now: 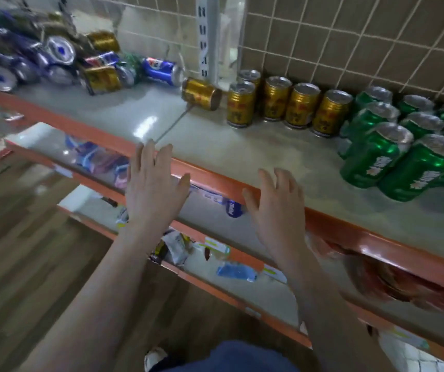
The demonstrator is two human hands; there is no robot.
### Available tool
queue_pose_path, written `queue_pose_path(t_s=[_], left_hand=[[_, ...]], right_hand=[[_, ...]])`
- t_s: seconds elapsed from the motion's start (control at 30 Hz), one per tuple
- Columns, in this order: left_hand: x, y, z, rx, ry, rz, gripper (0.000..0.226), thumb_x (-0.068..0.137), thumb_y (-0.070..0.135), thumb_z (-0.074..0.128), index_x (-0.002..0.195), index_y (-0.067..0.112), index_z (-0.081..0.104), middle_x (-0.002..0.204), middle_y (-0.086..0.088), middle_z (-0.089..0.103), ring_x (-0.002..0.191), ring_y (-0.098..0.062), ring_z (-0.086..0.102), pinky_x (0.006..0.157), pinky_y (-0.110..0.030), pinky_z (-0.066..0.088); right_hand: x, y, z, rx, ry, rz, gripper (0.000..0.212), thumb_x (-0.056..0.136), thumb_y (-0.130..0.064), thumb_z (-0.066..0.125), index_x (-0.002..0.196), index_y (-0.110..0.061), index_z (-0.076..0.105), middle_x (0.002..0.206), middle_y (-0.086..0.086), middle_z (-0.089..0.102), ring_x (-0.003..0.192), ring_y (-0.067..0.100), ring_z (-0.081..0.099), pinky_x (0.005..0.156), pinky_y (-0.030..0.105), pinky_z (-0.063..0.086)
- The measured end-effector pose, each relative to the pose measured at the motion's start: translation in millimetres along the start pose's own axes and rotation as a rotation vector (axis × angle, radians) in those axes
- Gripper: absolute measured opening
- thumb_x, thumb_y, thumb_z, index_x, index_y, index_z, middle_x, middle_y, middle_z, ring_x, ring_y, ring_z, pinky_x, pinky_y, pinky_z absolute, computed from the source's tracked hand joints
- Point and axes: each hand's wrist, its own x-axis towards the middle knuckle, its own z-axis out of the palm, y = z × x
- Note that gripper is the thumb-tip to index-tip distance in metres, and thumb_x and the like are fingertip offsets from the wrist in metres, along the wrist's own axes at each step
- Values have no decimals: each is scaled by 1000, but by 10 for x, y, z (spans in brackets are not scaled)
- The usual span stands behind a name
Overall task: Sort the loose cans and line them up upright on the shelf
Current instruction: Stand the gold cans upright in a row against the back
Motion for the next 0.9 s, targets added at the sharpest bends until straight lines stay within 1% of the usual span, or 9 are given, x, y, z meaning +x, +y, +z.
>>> queue_pose_path(t_s=[0.07,0.1,0.17,0.23,0.33,0.43,0.7,0.8,0.9], left_hand=[[114,-528,-198,27,27,-24,51,84,36,55,124,6,50,133,-21,45,127,-40,38,99,-54,38],[169,-791,-307,49,28,-43,51,83,37,55,123,5,50,129,-22,47,125,-41,40,97,-54,39],[272,-1292,-520,79,37,-75,53,84,35,60,127,7,49,136,-20,44,131,-39,36,106,-51,33],[368,-1726,-714,80,64,-124,55,86,35,60,134,12,45,146,-17,36,137,-35,27,111,-45,24],[512,-2249,-941,43,104,-186,57,90,37,55,140,16,39,153,-13,27,142,-31,18,114,-43,18],[704,-2683,-1060,57,119,-224,58,92,38,54,142,14,37,154,-13,25,144,-30,16,115,-41,16],[1515,-3674,-960,0,121,-268,55,92,36,54,141,17,38,154,-9,25,144,-29,15,115,-43,18],[1913,-4097,-903,13,107,-254,56,90,38,57,138,14,41,151,-10,31,142,-31,21,114,-46,24],[2313,-4496,-924,29,90,-264,54,91,39,55,138,15,42,152,-10,29,142,-31,19,113,-47,25]], right_hand=[[102,-518,188,33,18,-27,43,76,-27,75,110,-4,63,108,24,60,103,42,58,89,48,47],[146,-771,280,43,17,-40,42,77,-27,73,111,-5,62,109,24,59,104,42,57,90,48,46],[221,-1249,435,48,30,-56,40,81,-32,64,111,-6,62,110,23,60,104,42,58,87,47,48],[301,-1677,537,49,43,-66,42,80,-36,54,109,-8,63,108,22,61,100,41,59,79,45,50],[437,-2235,702,88,55,-96,35,82,-31,63,108,-7,62,108,23,60,98,42,59,75,47,50],[608,-2705,908,104,56,-152,37,82,-26,70,111,-4,60,111,25,59,104,45,57,83,52,49],[1187,-3638,1648,140,38,-173,40,86,-26,65,118,-3,57,119,27,55,111,46,52,92,52,43],[1496,-4003,1957,154,34,-138,41,86,-25,65,119,-2,57,119,26,55,109,44,52,91,48,42],[1799,-4402,2184,154,15,-154,40,87,-26,63,117,0,56,117,25,56,104,43,54,85,46,44]])
